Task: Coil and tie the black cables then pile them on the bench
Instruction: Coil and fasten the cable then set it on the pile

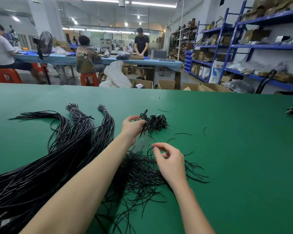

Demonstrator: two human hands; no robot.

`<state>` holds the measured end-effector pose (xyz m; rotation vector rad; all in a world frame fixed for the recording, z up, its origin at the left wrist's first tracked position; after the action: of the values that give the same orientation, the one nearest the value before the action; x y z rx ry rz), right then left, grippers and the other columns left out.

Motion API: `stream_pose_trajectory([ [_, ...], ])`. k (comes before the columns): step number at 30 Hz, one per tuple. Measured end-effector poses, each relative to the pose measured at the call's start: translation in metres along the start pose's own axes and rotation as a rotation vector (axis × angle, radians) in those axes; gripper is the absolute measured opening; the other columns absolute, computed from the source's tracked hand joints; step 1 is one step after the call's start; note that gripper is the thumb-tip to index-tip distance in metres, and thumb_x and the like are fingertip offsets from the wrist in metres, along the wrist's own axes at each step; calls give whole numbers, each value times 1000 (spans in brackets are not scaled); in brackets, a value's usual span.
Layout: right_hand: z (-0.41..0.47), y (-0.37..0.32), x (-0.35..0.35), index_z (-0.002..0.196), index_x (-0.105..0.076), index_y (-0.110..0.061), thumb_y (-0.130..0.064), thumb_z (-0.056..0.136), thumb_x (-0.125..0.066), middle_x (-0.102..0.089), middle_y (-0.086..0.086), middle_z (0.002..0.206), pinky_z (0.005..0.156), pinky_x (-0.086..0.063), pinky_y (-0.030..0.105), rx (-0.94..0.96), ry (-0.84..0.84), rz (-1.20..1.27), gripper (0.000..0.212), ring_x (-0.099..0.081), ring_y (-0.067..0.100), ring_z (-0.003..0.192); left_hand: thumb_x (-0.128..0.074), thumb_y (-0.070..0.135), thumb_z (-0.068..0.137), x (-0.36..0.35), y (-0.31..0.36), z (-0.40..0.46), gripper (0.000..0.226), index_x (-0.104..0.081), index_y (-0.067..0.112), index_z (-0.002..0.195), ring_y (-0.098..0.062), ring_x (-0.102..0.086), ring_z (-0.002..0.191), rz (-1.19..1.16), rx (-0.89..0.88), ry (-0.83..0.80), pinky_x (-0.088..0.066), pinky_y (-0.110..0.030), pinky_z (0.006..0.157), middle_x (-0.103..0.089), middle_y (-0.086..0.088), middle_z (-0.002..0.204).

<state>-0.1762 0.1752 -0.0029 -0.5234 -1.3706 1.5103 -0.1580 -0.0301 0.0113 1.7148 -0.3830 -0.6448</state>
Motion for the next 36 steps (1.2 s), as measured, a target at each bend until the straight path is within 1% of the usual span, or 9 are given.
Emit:
stream_pose_trajectory([
  [5,3,4,2,91,-75,-33,-27,95,-65,-51,-12,46,49,-36,10,-11,-15,19,12,-42,2,44,-58,-3,95,-25,3,37,52,-50,12,144,-25,-53,129,239,-3,-51,-37,-41,117,-56,-12,142],
  [10,5,7,5,87,-76,-33,-26,94,-66,-65,0,60,57,-46,17,-27,-8,31,14,-49,3,51,-32,-17,94,-32,-5,44,64,-42,11,151,-24,-32,148,370,-8,-126,-21,-39,123,-40,-7,158],
  [14,6,7,4,86,-76,-32,-25,94,-66,-74,1,74,69,-56,30,-28,-7,25,15,-63,16,63,-28,-20,91,-18,-1,40,64,-51,9,143,-23,-42,141,349,-63,-75,-29,-33,117,-48,-9,150],
  [18,5,7,3,85,-76,-32,-24,94,-66,-75,3,76,70,-57,34,-27,-12,11,16,-65,22,68,-41,-9,95,-1,4,14,36,-65,15,108,-22,-57,118,345,-107,-24,-46,-36,106,-63,-10,124],
  [21,6,6,2,83,-76,-32,-24,93,-66,-75,5,76,73,-57,37,-27,-5,-8,17,-67,27,73,-57,10,97,-2,4,-21,18,-67,23,92,-18,-62,99,431,-179,-112,-54,-39,96,-69,-4,109],
  [25,6,8,4,79,-75,-31,-28,93,-66,-68,6,62,59,-46,29,-27,2,-36,17,-52,17,53,-66,24,92,-16,3,-75,8,-73,25,90,-3,-64,80,650,-348,-257,-49,-14,75,-71,14,85],
  [28,5,9,5,78,-74,-31,-33,93,-67,-56,-4,53,50,-36,22,-22,0,-60,17,-40,5,47,-66,25,92,-14,0,-101,8,-74,23,93,2,-65,77,782,-419,-286,-40,0,63,-72,15,84],
  [32,4,4,5,79,-75,-32,-29,91,-68,-52,-12,50,48,-35,12,16,-9,-91,14,-41,3,47,-64,26,94,-3,7,-112,9,-72,24,97,3,-64,77,870,-505,-298,-42,-3,65,-72,13,91],
  [36,4,3,5,79,-75,-32,-26,91,-68,-61,-14,54,50,-38,11,23,-1,-122,15,-49,1,50,-63,31,93,1,7,-110,8,-70,28,94,-7,-64,78,957,-500,-305,-50,-23,77,-70,14,92],
])
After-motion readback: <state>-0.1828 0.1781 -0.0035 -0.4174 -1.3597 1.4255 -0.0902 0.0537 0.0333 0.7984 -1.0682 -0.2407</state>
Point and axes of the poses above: each hand's wrist, its own z-axis towards the middle knuckle, its own x-axis out of the back of the hand, y = z × x, the point moved 8 cm from there along z, towards the middle knuckle
